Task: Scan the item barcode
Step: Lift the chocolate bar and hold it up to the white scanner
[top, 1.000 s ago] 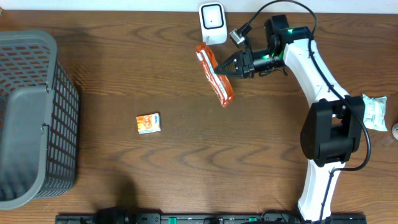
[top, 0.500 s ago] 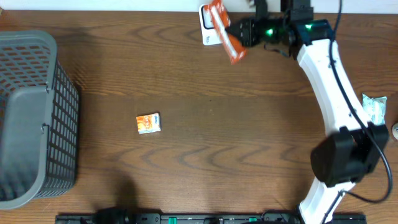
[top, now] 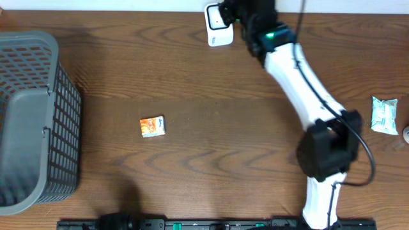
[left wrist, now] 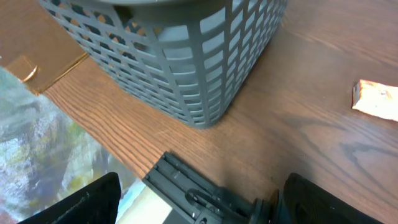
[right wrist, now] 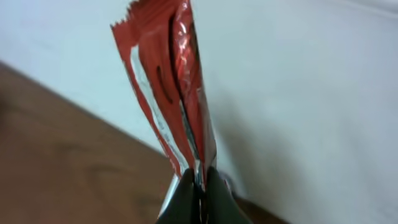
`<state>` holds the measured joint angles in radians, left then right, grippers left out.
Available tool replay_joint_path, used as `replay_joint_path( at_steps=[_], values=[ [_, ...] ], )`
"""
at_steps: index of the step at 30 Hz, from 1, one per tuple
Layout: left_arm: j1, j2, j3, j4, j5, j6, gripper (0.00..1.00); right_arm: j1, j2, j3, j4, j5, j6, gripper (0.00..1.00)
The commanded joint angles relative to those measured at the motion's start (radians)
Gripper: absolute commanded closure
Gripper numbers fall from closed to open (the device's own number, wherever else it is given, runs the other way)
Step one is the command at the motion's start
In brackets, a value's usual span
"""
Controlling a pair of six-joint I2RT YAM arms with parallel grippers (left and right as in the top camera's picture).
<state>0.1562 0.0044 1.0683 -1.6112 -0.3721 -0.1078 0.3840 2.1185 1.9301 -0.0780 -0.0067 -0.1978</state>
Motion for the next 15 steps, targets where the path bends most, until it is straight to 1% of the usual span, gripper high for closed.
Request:
replay_joint_path(
  at_steps=[1,5,9,13,15],
  values=[
    [0.003,0.0,0.0,-0.078,-0.009,0.001,0.16,0.022,0.078,0.003,0.122,0.182,-0.089,0.99],
    [0.003,0.0,0.0,-0.078,-0.009,0.001,0.16,0.044,0.173,0.003,0.296,0.282,-0.146,0.99],
    [0.003,0.0,0.0,-0.078,-0.009,0.001,0.16,0.056,0.262,0.003,0.426,0.296,-0.235,0.99],
    [0.003,0.0,0.0,-0.078,-0.009,0.001,0.16,0.075,0.359,0.003,0.556,0.346,-0.295,0.99],
    [0.003,0.0,0.0,-0.078,-0.009,0.001,0.16,0.088,0.435,0.003,0.647,0.351,-0.343,0.99]
  ],
)
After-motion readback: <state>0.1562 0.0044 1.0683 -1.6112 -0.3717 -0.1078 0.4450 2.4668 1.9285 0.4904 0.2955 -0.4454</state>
